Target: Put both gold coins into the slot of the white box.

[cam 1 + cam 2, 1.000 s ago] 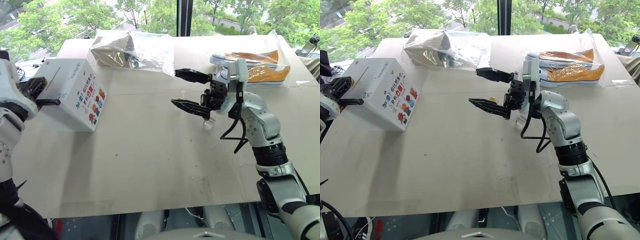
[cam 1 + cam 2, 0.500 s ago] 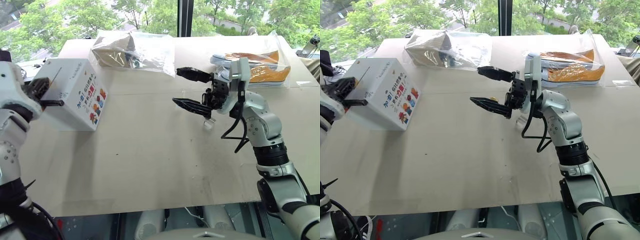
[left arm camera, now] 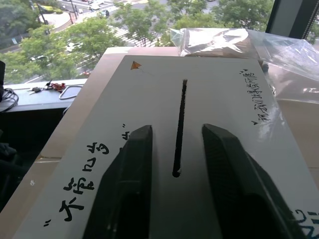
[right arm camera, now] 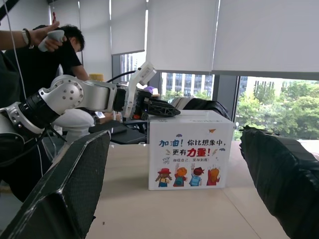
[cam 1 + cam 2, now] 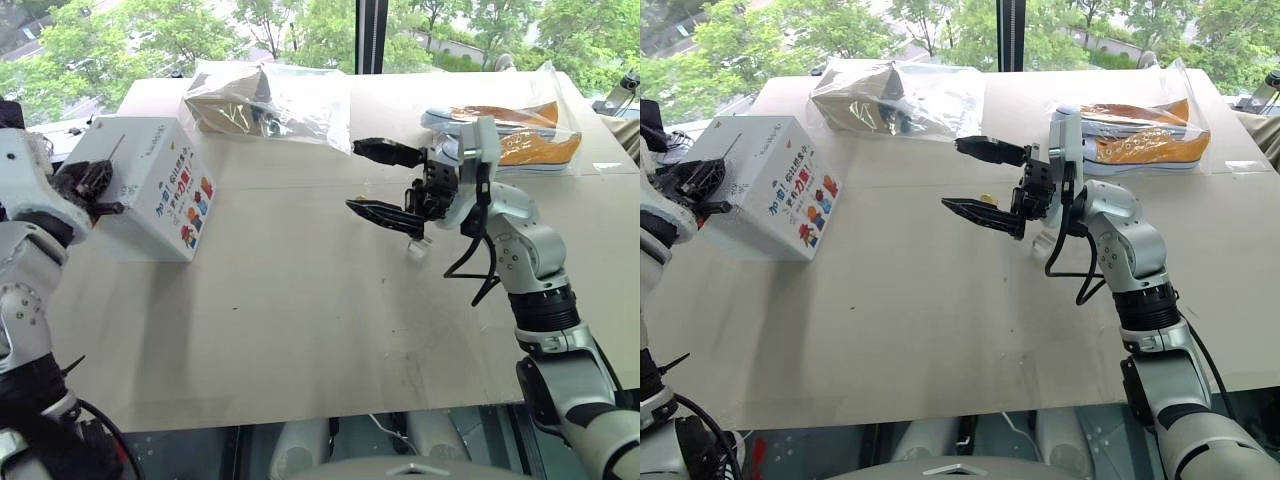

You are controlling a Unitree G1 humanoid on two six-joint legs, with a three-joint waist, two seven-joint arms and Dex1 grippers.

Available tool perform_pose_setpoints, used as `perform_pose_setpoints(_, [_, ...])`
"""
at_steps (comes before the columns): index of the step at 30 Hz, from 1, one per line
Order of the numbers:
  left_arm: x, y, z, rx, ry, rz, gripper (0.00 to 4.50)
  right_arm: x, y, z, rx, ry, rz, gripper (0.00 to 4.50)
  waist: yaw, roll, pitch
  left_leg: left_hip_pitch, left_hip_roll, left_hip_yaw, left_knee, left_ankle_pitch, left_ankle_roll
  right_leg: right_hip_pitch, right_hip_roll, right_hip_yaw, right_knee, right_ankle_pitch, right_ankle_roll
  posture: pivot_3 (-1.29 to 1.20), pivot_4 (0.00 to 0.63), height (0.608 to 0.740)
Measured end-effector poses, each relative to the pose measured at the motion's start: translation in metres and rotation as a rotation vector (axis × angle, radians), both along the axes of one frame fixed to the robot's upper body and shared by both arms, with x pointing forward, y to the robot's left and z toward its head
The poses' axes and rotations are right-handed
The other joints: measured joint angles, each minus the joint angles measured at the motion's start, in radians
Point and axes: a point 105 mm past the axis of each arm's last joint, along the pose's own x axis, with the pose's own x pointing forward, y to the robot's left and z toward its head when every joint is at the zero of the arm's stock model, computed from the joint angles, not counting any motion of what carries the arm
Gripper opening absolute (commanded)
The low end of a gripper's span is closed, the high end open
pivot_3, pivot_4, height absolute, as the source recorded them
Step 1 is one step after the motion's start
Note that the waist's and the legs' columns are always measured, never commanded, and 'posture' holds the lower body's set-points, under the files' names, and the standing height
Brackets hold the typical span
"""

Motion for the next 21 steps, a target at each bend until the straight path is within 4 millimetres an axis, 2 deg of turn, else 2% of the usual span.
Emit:
perform_pose_setpoints(1, [0.001,0.000,0.002,-0.001,-0.019,0.001,2.81,0.002,0.000,-0.001,-0.011,-0.003,-0.016,4.50,0.000,0.000,0.000,0.000,0.000,0.000,0.000,0.000,0.000,0.000,0.000,0.000,0.000,0.000,0.000,0.00,0.150,0.740])
perform_pose_setpoints(4, [0.001,-0.015,0.031,-0.042,-0.180,-0.092,2.81,0.020,0.002,-0.016,-0.106,0.006,-0.166,4.50,0.001,-0.004,-0.002,-0.001,0.000,0.000,0.001,0.000,-0.001,0.000,0.000,0.000,0.000,0.000,0.000,0.00,0.150,0.740])
perform_pose_setpoints(5, [-0.003,-0.024,0.047,-0.055,-0.254,-0.154,2.81,0.027,0.004,-0.025,-0.147,0.025,-0.219,4.50,0.000,-0.004,-0.002,-0.001,0.000,0.000,0.001,0.000,-0.001,0.000,0.000,0.000,0.000,0.000,0.000,0.00,0.150,0.740])
perform_pose_setpoints(7, [-0.014,-0.044,0.067,-0.052,-0.340,-0.286,2.81,0.038,0.006,-0.041,-0.221,0.051,-0.294,4.50,-0.004,-0.004,-0.002,-0.001,0.000,0.002,0.001,0.000,-0.001,-0.001,0.000,0.002,0.000,0.000,0.000,0.00,0.150,0.740])
perform_pose_setpoints(9, [-0.022,-0.068,0.071,-0.049,-0.346,-0.431,2.81,0.047,0.006,-0.056,-0.281,0.080,-0.353,4.50,-0.006,-0.004,-0.002,-0.001,0.000,0.002,0.001,0.000,-0.001,-0.001,0.000,0.002,0.000,0.000,0.000,0.00,0.150,0.740])
perform_pose_setpoints(11, [-0.030,-0.089,0.053,-0.017,-0.236,-0.562,2.81,0.055,0.007,-0.066,-0.301,0.109,-0.394,4.50,-0.016,-0.004,-0.002,-0.001,0.000,0.001,0.001,0.000,-0.001,-0.002,0.002,0.004,0.001,0.000,0.000,0.00,0.150,0.740])
perform_pose_setpoints(14, [-0.051,-0.130,-0.003,0.042,0.063,-0.813,2.81,0.075,0.008,-0.087,-0.335,0.196,-0.477,4.50,-0.030,-0.004,-0.002,0.000,0.000,0.002,0.001,0.001,-0.001,-0.003,0.002,0.006,0.002,0.000,0.000,0.00,0.150,0.740])
perform_pose_setpoints(16, [-0.061,-0.139,-0.028,0.043,0.191,-0.888,2.81,0.091,0.011,-0.102,-0.359,0.238,-0.522,4.50,-0.031,-0.004,-0.002,0.001,0.000,0.002,0.001,0.001,-0.002,-0.003,0.004,0.006,0.006,0.000,-0.001,0.00,0.150,0.740])
perform_pose_setpoints(18, [-0.063,-0.138,-0.032,0.064,0.227,-0.891,2.81,0.097,0.015,-0.107,-0.365,0.249,-0.526,4.50,-0.030,-0.004,-0.002,0.002,0.000,0.001,0.001,0.002,-0.003,-0.003,0.004,0.005,0.009,0.000,-0.001,0.00,0.150,0.740])
perform_pose_setpoints(19, [-0.063,-0.137,-0.034,0.072,0.236,-0.887,2.90,0.100,0.017,-0.111,-0.365,0.259,-0.524,3.99,-0.030,-0.004,-0.002,0.003,0.000,0.001,0.001,0.002,-0.003,-0.003,0.004,0.005,0.009,0.000,-0.001,0.00,0.150,0.740])
perform_pose_setpoints(20, [-0.064,-0.137,-0.034,0.073,0.239,-0.887,2.90,0.101,0.018,-0.113,-0.365,0.264,-0.524,3.84,-0.030,-0.004,-0.002,0.003,0.000,0.001,0.001,0.002,-0.003,-0.003,0.004,0.005,0.010,0.000,-0.001,0.00,0.150,0.740])
perform_pose_setpoints(21, [-0.064,-0.136,-0.036,0.076,0.249,-0.882,2.90,0.103,0.020,-0.116,-0.369,0.268,-0.522,3.32,-0.030,-0.004,-0.002,0.003,0.000,0.001,0.001,0.002,-0.003,-0.003,0.004,0.006,0.010,0.000,-0.001,0.00,0.150,0.740])
